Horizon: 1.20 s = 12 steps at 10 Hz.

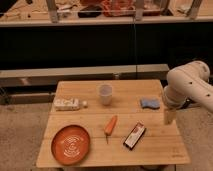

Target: Place the pepper in the ceramic cup

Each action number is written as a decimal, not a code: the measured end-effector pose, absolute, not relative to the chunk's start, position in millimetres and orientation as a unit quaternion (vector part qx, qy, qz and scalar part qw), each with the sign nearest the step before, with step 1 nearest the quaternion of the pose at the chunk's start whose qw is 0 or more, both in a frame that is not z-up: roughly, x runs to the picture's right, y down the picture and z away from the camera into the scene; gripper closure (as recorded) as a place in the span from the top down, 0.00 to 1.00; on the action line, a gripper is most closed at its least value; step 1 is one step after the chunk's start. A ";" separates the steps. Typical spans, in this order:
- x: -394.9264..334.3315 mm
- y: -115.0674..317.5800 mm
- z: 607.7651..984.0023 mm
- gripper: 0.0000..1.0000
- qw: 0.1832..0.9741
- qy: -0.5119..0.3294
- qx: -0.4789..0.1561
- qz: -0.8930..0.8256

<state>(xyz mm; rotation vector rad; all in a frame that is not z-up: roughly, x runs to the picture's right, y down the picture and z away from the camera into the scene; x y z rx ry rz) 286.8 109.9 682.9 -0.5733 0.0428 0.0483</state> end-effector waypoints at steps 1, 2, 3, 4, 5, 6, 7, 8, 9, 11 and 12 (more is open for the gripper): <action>285.8 110.6 682.9 0.80 0.959 0.022 -0.282 0.021; 276.7 109.9 684.3 0.80 0.960 0.022 -0.281 0.010; 257.7 107.9 686.6 0.80 0.961 0.022 -0.277 -0.008; 244.5 107.1 688.0 0.80 0.961 0.022 -0.276 -0.019; 227.8 105.8 689.9 0.80 0.961 0.022 -0.273 -0.034; 213.8 105.5 691.8 0.80 0.961 0.021 -0.272 -0.051; 208.0 107.3 693.2 0.80 0.960 0.021 -0.272 -0.062; 204.3 109.6 695.0 0.80 0.960 0.019 -0.271 -0.069; 194.2 112.2 697.6 0.80 0.959 0.015 -0.270 -0.082; 173.2 115.3 701.9 0.80 0.957 0.004 -0.269 -0.106; 169.8 116.4 704.8 0.80 0.956 0.001 -0.269 -0.117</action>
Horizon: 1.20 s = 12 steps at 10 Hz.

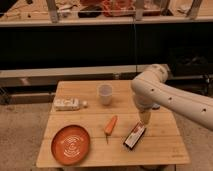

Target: Place the pepper in the ceramic cup

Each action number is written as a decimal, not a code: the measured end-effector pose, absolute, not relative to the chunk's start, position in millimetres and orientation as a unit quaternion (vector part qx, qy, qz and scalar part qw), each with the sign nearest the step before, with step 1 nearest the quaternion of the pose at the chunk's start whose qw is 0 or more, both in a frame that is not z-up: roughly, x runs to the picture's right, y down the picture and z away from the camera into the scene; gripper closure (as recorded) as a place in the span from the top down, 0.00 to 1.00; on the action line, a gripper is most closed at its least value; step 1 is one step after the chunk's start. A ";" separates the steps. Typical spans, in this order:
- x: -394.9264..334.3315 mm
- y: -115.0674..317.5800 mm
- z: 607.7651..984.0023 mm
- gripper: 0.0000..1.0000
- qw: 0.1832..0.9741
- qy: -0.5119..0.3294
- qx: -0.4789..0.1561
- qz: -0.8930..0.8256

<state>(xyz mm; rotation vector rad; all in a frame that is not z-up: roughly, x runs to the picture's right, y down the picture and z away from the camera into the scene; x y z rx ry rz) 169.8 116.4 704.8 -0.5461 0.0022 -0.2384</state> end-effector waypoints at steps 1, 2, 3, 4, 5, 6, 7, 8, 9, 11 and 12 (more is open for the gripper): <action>169.9 117.3 708.6 0.80 0.954 -0.004 -0.268 -0.132; 170.6 118.3 711.0 0.80 0.953 -0.006 -0.268 -0.140; 166.0 119.0 714.0 0.80 0.952 -0.011 -0.267 -0.152; 158.3 118.2 716.8 0.80 0.950 -0.018 -0.264 -0.166; 156.2 118.0 719.0 0.80 0.949 -0.022 -0.262 -0.174; 156.3 119.1 720.6 0.80 0.948 -0.025 -0.260 -0.182; 156.7 120.9 723.9 0.80 0.946 -0.030 -0.257 -0.194; 156.0 121.9 726.0 0.80 0.945 -0.034 -0.255 -0.201; 154.0 122.7 727.7 0.80 0.944 -0.038 -0.254 -0.208; 144.9 126.5 734.2 0.80 0.939 -0.053 -0.249 -0.233; 144.0 127.3 735.6 0.80 0.937 -0.057 -0.248 -0.239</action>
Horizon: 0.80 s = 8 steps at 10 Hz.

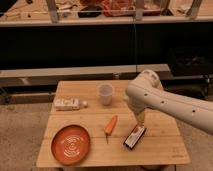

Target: Place the pepper in the ceramic cup

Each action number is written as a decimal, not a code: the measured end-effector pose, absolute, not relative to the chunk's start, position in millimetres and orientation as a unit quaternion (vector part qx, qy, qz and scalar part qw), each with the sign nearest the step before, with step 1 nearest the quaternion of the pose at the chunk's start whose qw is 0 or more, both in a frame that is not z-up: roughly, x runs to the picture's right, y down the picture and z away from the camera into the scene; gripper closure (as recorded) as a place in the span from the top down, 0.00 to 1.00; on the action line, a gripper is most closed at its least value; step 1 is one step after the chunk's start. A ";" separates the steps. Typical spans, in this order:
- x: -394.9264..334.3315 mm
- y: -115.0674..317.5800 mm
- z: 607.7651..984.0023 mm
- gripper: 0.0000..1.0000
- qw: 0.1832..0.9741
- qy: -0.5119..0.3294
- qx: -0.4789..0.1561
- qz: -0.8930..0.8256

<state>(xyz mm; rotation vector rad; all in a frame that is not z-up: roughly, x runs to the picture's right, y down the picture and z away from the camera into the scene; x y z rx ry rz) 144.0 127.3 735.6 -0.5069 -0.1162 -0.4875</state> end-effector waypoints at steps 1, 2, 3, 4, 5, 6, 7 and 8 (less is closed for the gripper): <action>143.8 129.4 737.6 0.80 0.935 -0.061 -0.248 -0.245; 142.8 131.1 739.2 0.80 0.934 -0.066 -0.247 -0.251; 140.3 133.2 742.8 0.80 0.931 -0.072 -0.245 -0.262; 138.2 134.8 745.0 0.80 0.928 -0.076 -0.245 -0.269; 135.0 136.5 747.9 0.80 0.926 -0.083 -0.244 -0.277; 133.8 138.4 750.0 0.80 0.923 -0.088 -0.243 -0.284; 132.9 140.1 751.5 0.80 0.922 -0.091 -0.243 -0.288; 131.9 143.2 753.8 0.80 0.919 -0.096 -0.242 -0.295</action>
